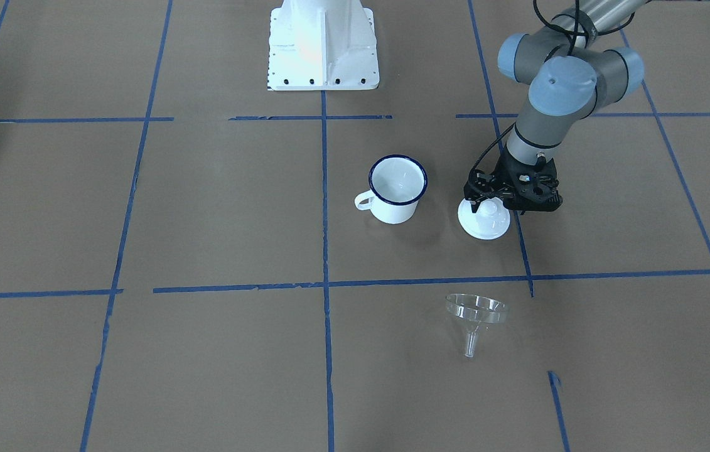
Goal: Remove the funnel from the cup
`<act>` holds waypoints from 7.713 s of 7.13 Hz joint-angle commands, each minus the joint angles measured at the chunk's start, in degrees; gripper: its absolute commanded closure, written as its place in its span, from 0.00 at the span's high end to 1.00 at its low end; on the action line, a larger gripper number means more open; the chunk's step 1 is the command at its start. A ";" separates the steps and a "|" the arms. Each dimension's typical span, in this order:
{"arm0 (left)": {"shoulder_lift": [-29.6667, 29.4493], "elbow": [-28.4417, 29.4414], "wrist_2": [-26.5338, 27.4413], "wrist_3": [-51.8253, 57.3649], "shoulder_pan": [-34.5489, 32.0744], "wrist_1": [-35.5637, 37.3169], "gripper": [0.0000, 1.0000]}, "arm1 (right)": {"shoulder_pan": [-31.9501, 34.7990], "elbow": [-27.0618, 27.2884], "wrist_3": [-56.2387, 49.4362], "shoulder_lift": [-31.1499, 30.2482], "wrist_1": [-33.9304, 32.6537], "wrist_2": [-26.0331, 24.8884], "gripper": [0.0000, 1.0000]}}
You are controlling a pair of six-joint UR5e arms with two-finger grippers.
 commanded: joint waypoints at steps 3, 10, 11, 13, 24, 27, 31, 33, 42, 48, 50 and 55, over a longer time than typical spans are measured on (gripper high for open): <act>-0.13 0.28 -0.13 0.05 0.14 -0.06 0.68 | 0.00 0.00 0.00 -0.02 0.00 0.00 1.00; -0.30 0.19 -2.33 -0.39 0.14 -0.05 0.48 | 0.00 0.00 0.00 0.07 0.00 0.00 1.00; -0.39 0.28 -2.33 -0.39 0.14 -0.05 0.42 | 0.00 0.00 0.00 0.07 0.00 0.00 1.00; -0.83 0.36 -2.06 -0.48 0.14 0.03 0.28 | 0.00 0.00 0.00 -0.02 0.00 0.00 1.00; -21.21 -14.86 -6.11 -10.84 1.34 36.86 0.00 | 0.00 0.00 0.00 -0.02 0.00 0.00 1.00; -21.22 -8.88 -3.32 -14.00 4.33 29.58 0.00 | 0.00 0.00 0.00 -0.02 0.00 0.00 1.00; -20.79 -6.32 -2.68 -15.07 4.88 26.31 0.00 | 0.00 0.00 0.00 0.07 0.00 0.00 1.00; -20.35 -6.23 -2.68 -14.98 4.88 26.22 0.00 | 0.00 0.00 0.00 -0.02 0.00 0.00 1.00; -19.82 -6.05 -2.68 -14.63 5.15 25.26 0.97 | 0.00 0.00 0.00 -0.02 0.00 0.00 1.00; -19.12 -10.60 -2.33 -14.28 3.75 25.35 1.00 | 0.00 0.00 0.00 -0.02 0.00 0.00 1.00; -19.03 -11.68 -2.41 -10.18 1.47 25.35 1.00 | 0.00 0.00 0.00 -0.02 0.00 0.00 1.00; -9.30 -11.33 -11.69 24.21 -20.73 25.26 1.00 | 0.00 0.00 0.00 -0.02 0.00 0.00 1.00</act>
